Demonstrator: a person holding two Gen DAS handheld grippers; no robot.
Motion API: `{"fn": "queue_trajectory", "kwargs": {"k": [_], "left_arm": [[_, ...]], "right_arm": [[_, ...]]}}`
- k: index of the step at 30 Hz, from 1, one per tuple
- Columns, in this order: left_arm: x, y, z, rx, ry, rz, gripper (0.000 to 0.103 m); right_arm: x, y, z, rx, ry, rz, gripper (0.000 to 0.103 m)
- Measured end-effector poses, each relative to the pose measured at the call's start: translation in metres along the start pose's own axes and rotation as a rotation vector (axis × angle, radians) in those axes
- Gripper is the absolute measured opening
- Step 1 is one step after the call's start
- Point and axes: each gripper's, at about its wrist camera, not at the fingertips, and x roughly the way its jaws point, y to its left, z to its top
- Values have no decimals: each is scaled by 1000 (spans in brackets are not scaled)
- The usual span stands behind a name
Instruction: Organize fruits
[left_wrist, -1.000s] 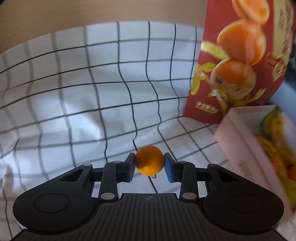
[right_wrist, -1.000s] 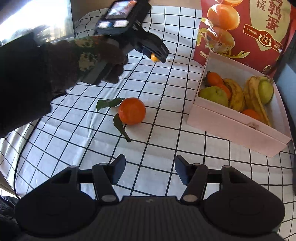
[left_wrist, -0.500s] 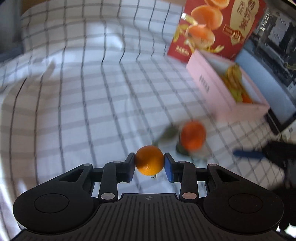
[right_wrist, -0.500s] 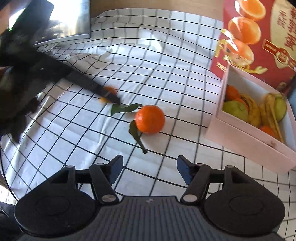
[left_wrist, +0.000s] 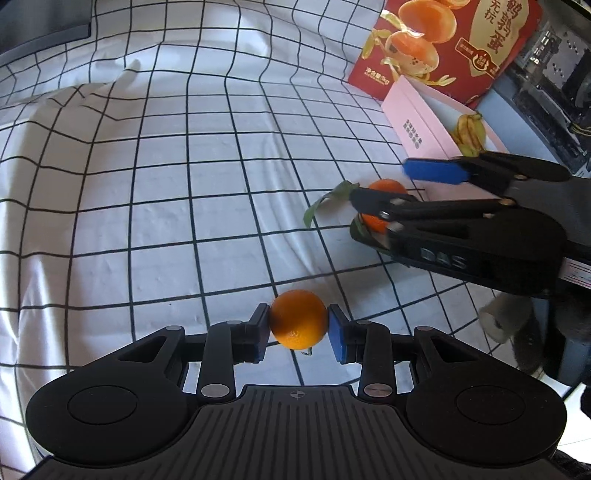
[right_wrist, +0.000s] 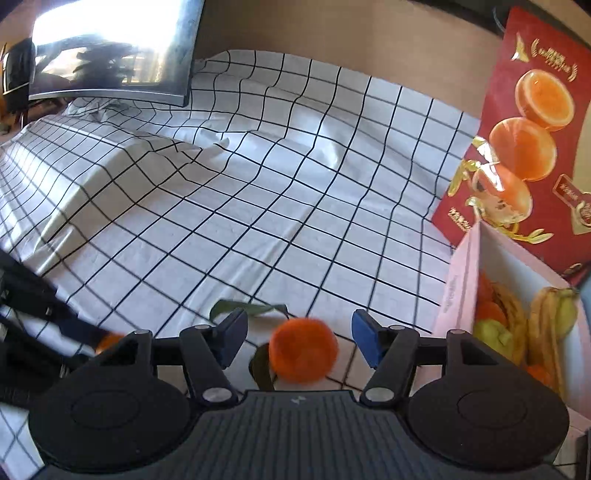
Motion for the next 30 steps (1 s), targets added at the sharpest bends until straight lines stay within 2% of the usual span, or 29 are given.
{"fn": "queue_trajectory", "kwargs": {"k": [2, 5, 19, 21, 25, 30], "left_arm": [[1, -1, 1, -5, 0, -12, 38], [4, -4, 2, 2, 2, -25, 38], [15, -20, 8, 52, 27, -76, 38], [15, -21, 8, 59, 29, -76, 38], [15, -21, 7, 55, 32, -81, 38], [11, -16, 2, 40, 31, -89, 38]], "right_arm": [[7, 0, 1, 8, 21, 10, 48], [1, -4, -3, 25, 28, 1, 43], [-46, -44, -59, 177, 91, -48, 43], [-51, -43, -58, 183, 71, -31, 44], [-53, -34, -46, 163, 25, -7, 54], [-40, -22, -27, 106, 10, -1, 55]]}}
